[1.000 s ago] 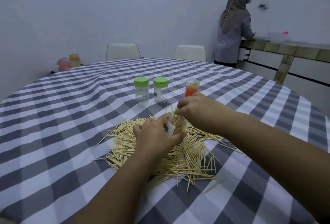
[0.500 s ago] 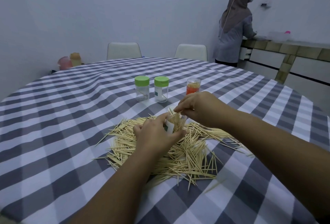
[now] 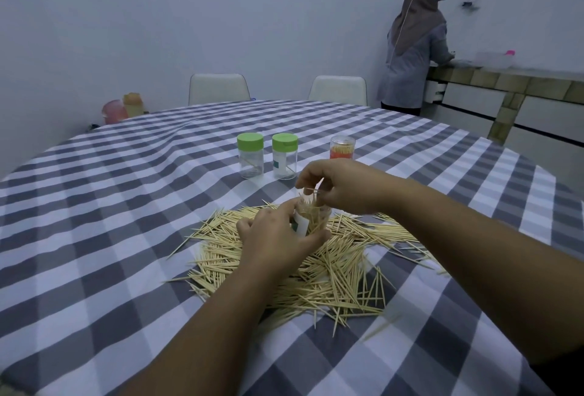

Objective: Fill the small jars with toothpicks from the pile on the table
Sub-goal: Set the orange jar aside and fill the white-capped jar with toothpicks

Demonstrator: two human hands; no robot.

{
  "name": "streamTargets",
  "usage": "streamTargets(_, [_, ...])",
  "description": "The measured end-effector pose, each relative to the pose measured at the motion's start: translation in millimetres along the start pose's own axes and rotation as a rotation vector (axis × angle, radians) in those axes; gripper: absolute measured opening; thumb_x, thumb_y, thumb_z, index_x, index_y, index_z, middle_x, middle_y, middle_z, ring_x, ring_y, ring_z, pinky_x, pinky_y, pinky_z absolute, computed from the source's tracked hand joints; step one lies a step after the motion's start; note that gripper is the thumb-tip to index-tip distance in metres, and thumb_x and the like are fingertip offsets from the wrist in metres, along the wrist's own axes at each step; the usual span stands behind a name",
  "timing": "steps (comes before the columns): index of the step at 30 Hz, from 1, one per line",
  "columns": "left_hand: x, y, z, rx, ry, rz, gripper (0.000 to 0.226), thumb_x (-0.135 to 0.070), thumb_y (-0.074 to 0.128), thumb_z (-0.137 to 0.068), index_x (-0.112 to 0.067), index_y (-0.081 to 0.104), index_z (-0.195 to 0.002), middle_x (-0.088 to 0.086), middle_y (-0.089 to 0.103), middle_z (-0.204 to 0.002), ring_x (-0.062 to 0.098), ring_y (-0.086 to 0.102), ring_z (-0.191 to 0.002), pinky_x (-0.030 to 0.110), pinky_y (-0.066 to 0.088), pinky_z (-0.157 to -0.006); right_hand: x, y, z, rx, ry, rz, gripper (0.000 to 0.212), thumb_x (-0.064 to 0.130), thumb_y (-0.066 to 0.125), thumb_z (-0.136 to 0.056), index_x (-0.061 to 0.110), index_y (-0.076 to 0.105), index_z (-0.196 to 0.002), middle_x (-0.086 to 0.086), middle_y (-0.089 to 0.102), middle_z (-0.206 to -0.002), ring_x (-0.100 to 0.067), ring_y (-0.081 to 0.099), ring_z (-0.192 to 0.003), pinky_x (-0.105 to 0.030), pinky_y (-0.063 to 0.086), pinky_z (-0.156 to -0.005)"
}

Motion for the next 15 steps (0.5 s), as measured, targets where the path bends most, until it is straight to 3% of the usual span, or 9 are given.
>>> streamTargets(4, [0.6, 0.9, -0.3, 0.005, -0.007, -0.004, 0.069, -0.066, 0.060, -0.075, -0.038, 0.043, -0.135, -0.009, 0.057, -0.119, 0.014, 0.040, -0.122, 0.038, 0.017, -0.098, -4.9, -1.0, 0.8, -0.075, 0.020, -0.065, 0.044, -0.001, 0.060, -0.086, 0.026, 0.052, -0.120, 0.006, 0.052, -0.108, -0.015, 0.064, -0.094, -0.037, 0.057, -0.079])
streamTargets(9, [1.0, 1.1, -0.2, 0.001, -0.002, -0.008, 0.067, -0.067, 0.060, -0.074, -0.038, 0.045, -0.133, -0.009, 0.058, -0.117, 0.014, 0.042, -0.119, 0.037, 0.018, -0.095, -3.7, -3.1, 2.1, -0.122, -0.004, -0.066, 0.042, 0.001, 0.059, -0.088, 0.019, 0.049, -0.125, 0.002, 0.064, -0.090, -0.011, 0.065, -0.082, -0.031, 0.057, -0.077])
streamTargets(15, [0.2, 0.0, -0.4, -0.011, 0.009, -0.002, 0.059, -0.067, 0.061, -0.074, -0.041, 0.049, -0.126, -0.012, 0.056, -0.107, 0.012, 0.043, -0.117, 0.035, 0.018, -0.090, 0.8, 0.9, 1.9, -0.078, -0.021, 0.028, 0.041, 0.004, 0.055, -0.092, 0.020, 0.053, -0.130, 0.004, 0.068, -0.111, -0.007, 0.062, -0.096, -0.024, 0.054, -0.083])
Point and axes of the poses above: each hand's wrist, its own z-axis away from the middle knuckle, its own y-axis out of the palm, x = y × z, the point moved 3 cm from there along -z, towards the middle knuckle
